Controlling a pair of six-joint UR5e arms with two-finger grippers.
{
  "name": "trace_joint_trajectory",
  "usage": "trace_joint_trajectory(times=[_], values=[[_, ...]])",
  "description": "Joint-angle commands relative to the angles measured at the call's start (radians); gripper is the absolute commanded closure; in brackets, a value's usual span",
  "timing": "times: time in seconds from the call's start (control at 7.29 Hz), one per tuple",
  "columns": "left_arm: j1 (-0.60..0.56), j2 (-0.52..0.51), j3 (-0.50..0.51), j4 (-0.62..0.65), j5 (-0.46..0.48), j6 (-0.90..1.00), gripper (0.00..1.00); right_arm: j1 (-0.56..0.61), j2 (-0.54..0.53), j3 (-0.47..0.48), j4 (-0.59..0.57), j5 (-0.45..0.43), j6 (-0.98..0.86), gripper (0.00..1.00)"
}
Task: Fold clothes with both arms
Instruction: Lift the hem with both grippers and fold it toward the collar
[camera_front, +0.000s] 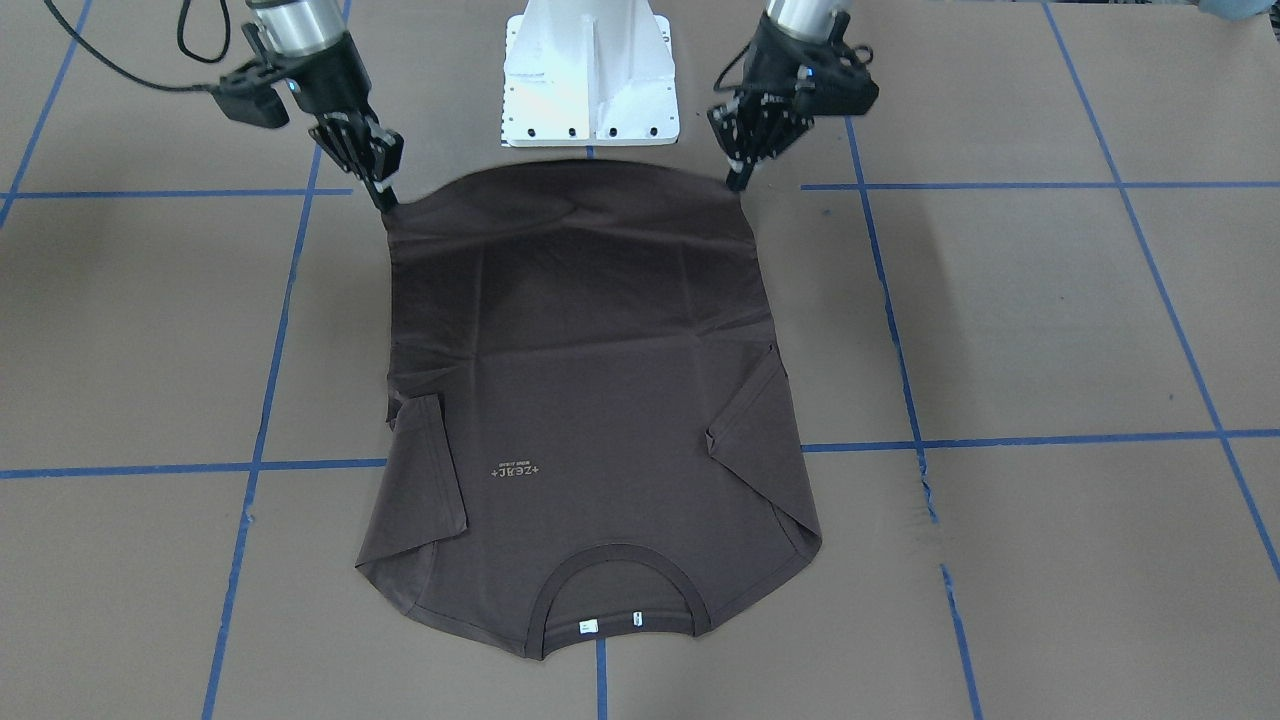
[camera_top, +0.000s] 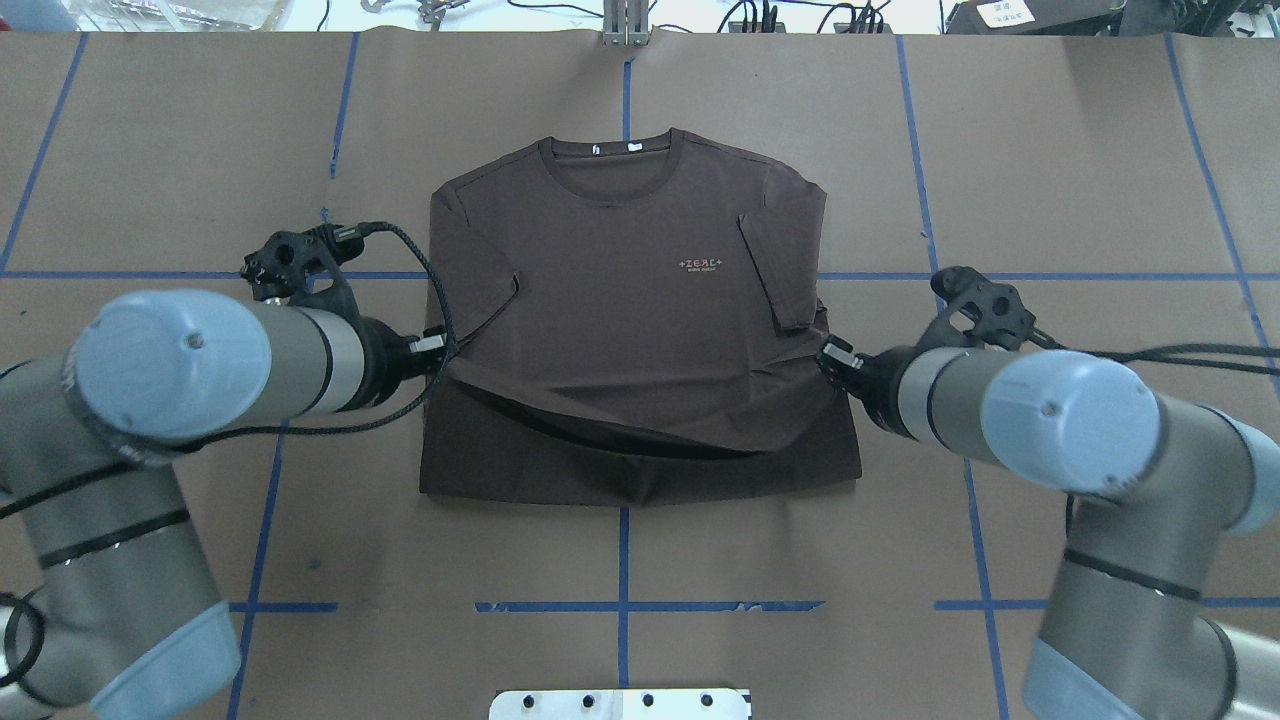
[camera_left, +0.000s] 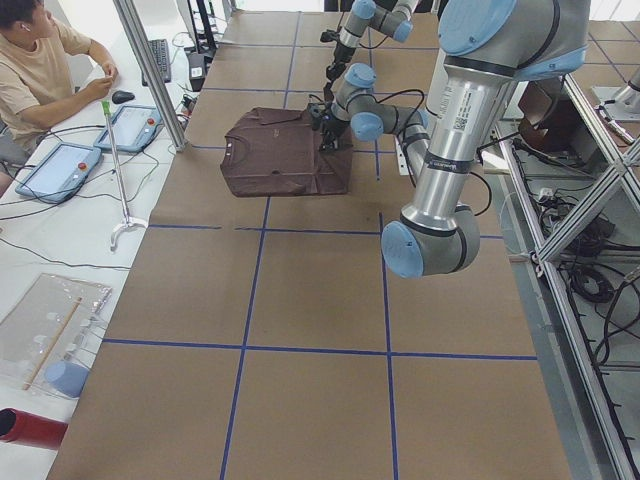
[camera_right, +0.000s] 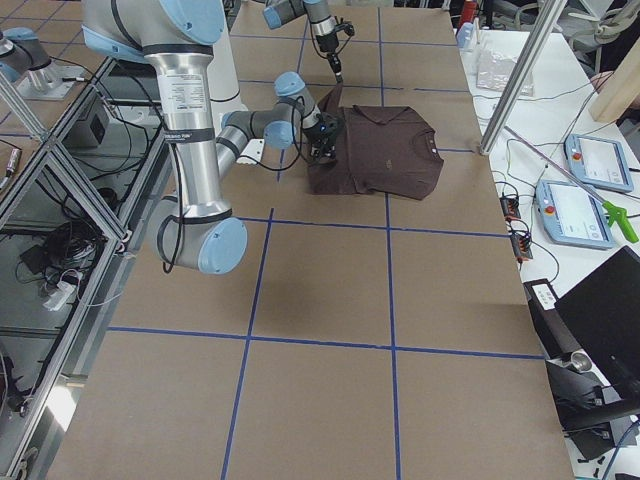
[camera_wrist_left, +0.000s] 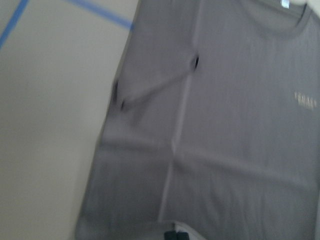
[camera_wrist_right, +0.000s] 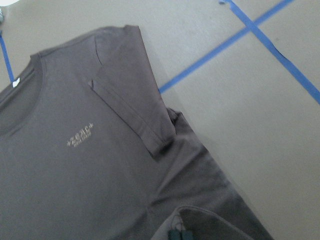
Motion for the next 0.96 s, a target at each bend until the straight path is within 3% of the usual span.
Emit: trace_joint_trajectory(times=[0.0, 0.41, 0.82], values=[[-0.132, -0.064, 0.23, -0.115, 0.001, 0.098, 1.0, 0.169, 0.189, -0.28, 0.007, 0.07, -0.133, 1.0], [-0.17, -0.145, 0.46, -0.264, 0.005, 0.106, 1.0, 0.231, 0.376, -0.551, 0.013, 0.092, -0.167, 1.0], [-0.184, -0.178, 0.598, -0.385, 0.01, 0.122, 1.0, 0.266, 0.474, -0.708, 0.014, 0.118, -0.218, 1.0]])
